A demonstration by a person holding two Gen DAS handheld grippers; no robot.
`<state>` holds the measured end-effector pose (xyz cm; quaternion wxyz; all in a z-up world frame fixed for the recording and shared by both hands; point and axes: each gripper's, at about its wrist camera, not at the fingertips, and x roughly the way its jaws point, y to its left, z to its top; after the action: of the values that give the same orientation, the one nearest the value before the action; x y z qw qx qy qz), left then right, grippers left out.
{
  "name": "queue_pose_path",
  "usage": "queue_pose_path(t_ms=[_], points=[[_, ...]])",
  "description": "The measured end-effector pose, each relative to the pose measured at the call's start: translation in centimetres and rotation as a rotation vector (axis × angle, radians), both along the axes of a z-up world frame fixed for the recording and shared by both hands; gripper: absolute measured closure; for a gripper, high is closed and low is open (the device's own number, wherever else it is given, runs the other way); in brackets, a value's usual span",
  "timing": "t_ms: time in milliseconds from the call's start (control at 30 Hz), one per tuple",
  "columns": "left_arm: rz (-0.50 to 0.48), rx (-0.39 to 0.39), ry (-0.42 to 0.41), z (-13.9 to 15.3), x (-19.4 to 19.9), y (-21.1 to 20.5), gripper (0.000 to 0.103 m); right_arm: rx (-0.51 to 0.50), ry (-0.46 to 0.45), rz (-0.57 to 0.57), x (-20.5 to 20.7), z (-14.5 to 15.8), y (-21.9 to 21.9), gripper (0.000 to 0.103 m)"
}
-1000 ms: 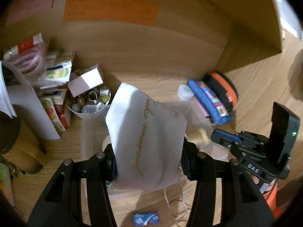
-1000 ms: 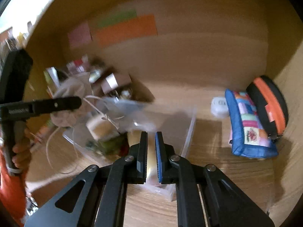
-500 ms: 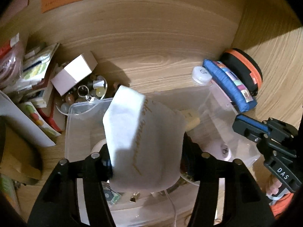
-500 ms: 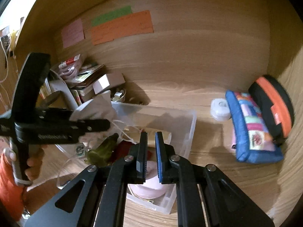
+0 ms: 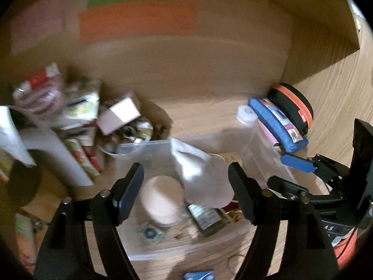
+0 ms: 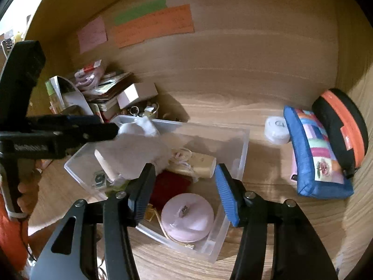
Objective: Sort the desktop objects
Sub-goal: 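Open the left tool to drop the pouch while the right tool releases the tube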
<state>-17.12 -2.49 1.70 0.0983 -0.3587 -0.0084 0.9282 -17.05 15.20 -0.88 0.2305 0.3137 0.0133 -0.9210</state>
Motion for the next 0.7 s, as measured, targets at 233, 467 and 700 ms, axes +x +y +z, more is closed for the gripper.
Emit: queue_pose_path(t_ms=[233,467,700], points=[[0.051,-0.058,0.075,1.1,4.2,-2.2,0.011,0.005,0.034,0.006,2.4,1.7,-0.6,0.038],[0.061,-0.126,0.047,-1.2,8.5,-3.2,0.009,0.022,0.078,-0.004,6.3,2.5,-0.7,0.028],[0.049,-0.142,-0.013,-4.7,11.6,-3.4,0.008,0.073,0.049,-0.011,9.9,0.5,-1.1,0.026]])
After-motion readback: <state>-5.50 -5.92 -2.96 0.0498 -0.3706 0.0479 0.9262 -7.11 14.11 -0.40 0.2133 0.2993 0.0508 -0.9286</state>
